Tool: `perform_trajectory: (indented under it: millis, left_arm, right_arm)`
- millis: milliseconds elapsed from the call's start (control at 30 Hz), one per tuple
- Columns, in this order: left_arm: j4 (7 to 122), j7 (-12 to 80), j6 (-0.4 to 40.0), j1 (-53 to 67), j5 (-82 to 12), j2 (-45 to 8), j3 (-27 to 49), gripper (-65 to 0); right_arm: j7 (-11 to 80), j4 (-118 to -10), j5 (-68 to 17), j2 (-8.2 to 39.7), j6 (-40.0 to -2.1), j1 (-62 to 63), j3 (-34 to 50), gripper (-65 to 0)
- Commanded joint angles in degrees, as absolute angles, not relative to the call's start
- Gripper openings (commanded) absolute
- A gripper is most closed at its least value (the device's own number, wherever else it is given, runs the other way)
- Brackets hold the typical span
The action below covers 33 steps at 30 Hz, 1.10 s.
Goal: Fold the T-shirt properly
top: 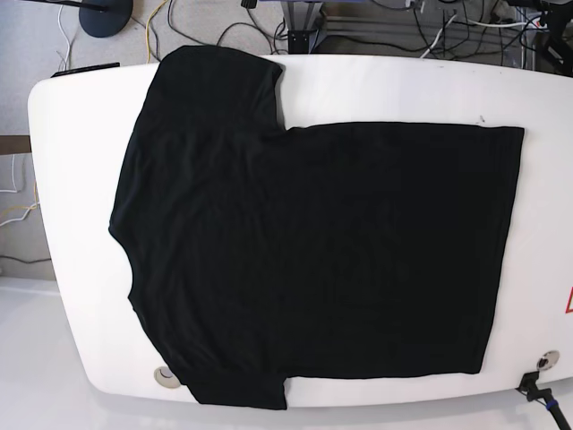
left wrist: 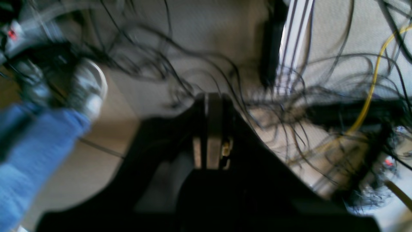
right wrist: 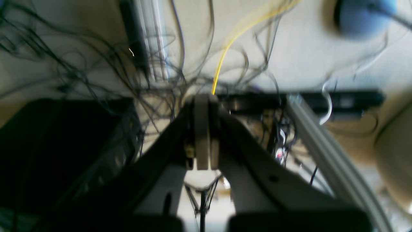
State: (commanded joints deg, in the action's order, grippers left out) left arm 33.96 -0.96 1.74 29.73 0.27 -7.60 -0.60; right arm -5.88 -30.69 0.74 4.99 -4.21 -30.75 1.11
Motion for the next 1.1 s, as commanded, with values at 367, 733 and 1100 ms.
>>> perform_trajectory:
  millis: [367, 733, 1100]
  left_arm:
    - [48.7, 0.3, 2.0, 42.5, -1.0, -11.0, 0.2, -65.0]
    - [77.0, 4.1, 9.2, 56.7, -8.7, -12.3, 8.3, -65.0]
    - [103.4, 11.2, 15.0, 67.3, -19.4, -13.2, 21.1, -65.0]
  right_arm:
    - [-4.5, -49.7, -0.4, 8.7, -4.6, -46.9, 1.3, -65.0]
    - [0.0, -70.4, -1.0, 12.4, -4.9, -58.8, 1.7, -65.0]
    - [2.2, -92.0, -2.8, 15.1, -7.4, -66.3, 5.1, -65.0]
